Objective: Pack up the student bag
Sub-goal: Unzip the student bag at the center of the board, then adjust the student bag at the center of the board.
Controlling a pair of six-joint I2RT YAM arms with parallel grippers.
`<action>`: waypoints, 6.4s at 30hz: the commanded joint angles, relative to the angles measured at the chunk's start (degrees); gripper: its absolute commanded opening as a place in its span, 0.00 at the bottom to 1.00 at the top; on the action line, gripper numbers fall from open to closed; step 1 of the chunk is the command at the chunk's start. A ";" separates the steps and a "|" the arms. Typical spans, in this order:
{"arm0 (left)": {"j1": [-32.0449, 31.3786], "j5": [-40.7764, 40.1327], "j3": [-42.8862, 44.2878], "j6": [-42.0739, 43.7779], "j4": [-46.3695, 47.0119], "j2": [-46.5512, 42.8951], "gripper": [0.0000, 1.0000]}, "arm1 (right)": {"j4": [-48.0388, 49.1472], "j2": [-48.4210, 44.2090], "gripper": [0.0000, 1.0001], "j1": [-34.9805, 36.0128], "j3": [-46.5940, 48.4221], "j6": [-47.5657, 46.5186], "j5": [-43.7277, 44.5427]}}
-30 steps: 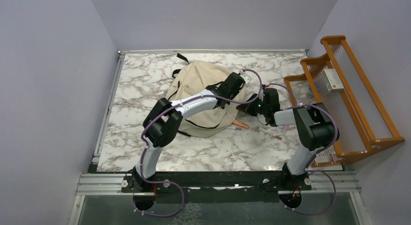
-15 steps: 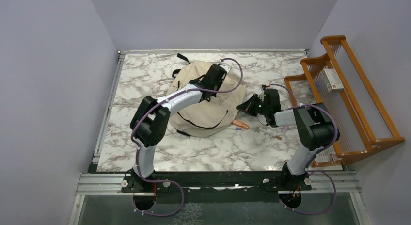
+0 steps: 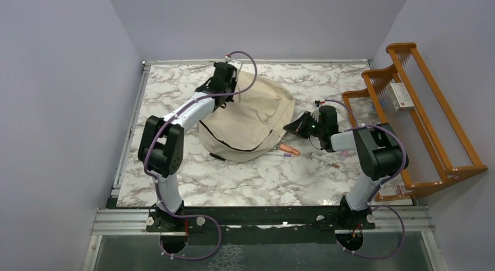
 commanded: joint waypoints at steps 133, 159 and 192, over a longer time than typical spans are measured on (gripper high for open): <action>24.10 17.52 1.00 -11.43 -13.69 3.42 0.00 | -34.02 22.16 0.53 24.67 59.43 -59.76 25.97; 24.42 18.39 1.18 -11.52 -13.52 3.18 0.00 | -36.46 28.00 0.62 30.23 63.00 -64.49 32.57; 22.24 30.28 -0.72 -11.42 -7.45 2.70 0.03 | -33.45 2.87 0.00 26.46 46.18 -53.97 39.15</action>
